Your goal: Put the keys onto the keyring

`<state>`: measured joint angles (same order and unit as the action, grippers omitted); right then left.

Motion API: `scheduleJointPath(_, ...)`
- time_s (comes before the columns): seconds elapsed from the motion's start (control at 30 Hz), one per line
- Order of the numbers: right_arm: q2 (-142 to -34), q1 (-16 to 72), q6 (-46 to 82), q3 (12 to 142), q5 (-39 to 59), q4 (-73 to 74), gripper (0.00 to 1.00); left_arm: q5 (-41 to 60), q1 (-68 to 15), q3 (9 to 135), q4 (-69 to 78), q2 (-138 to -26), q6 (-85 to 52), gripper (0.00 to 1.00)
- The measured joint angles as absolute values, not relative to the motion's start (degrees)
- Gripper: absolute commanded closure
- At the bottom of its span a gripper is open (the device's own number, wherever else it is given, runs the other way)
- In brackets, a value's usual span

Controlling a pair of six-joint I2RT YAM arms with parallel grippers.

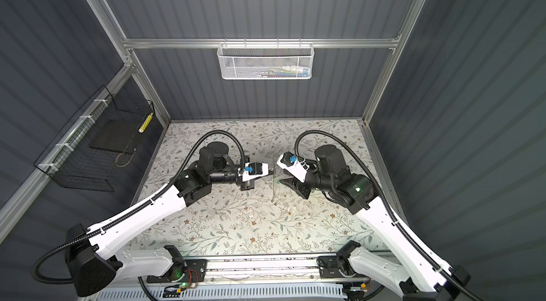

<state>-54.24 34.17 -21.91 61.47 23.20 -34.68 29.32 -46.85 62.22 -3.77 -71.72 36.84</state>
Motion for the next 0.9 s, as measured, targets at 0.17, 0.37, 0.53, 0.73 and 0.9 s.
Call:
scheduleJointPath(0.17,-51.7,34.2,-18.8,57.1,22.1,-30.8,0.59,28.3,-46.9,59.0,2.8,-70.1,31.8,1.0)
scheduleJointPath(0.37,-53.8,34.3,-15.8,55.9,23.1,-26.3,0.58,28.0,-46.9,57.5,8.9,-70.0,27.4,1.0)
scheduleJointPath(0.53,-56.0,34.7,-15.3,55.9,23.6,-23.6,0.58,27.6,-46.9,56.3,12.1,-70.0,24.9,1.0)
scheduleJointPath(0.73,-57.0,34.9,-14.7,55.9,24.0,-19.9,0.61,27.0,-46.9,55.7,15.2,-70.0,22.7,1.0)
scheduleJointPath(0.9,-57.7,35.0,-13.7,55.9,22.4,-17.8,0.68,26.6,-46.9,55.1,17.3,-70.0,21.1,1.0)
